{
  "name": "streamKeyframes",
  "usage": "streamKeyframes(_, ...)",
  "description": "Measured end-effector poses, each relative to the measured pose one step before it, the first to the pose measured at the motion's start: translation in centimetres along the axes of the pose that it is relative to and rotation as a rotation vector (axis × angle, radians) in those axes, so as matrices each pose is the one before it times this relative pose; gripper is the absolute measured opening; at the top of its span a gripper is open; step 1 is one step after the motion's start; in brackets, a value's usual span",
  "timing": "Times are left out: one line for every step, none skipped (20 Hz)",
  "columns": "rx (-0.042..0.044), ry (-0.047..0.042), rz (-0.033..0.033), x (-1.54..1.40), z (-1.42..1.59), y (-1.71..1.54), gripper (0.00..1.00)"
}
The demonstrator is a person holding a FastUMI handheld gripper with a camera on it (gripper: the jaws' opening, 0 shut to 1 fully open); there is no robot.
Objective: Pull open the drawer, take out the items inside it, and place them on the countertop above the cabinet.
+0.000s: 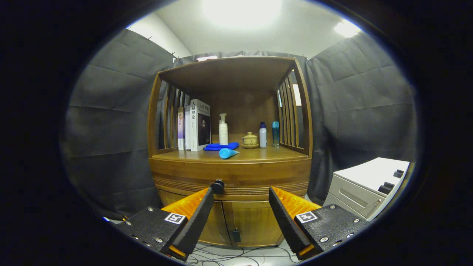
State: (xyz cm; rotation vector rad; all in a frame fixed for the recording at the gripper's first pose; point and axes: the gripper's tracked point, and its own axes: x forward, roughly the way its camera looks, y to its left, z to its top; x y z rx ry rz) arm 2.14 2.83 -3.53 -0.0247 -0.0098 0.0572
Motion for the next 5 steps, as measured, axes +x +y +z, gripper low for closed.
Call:
streamKeyframes(-0.00151, 0.00610, 0.00132, -0.113, -0.224, 0.112, 0.93)
streamKeyframes(0.00003, 0.00722, 0.00361, -0.101, -0.281, 0.132, 0.93)
streamKeyframes(0.00279, 0.00684, 0.00388, -0.084, -0.165, 0.117, 0.93)
streamKeyframes(0.00304, 0.00442, 0.00324, 0.044, -0.131, 0.085, 0.93)
streamKeyframes(0.00173, 0.00449, 0.00051, 0.022, -0.052, 0.065, 0.93)
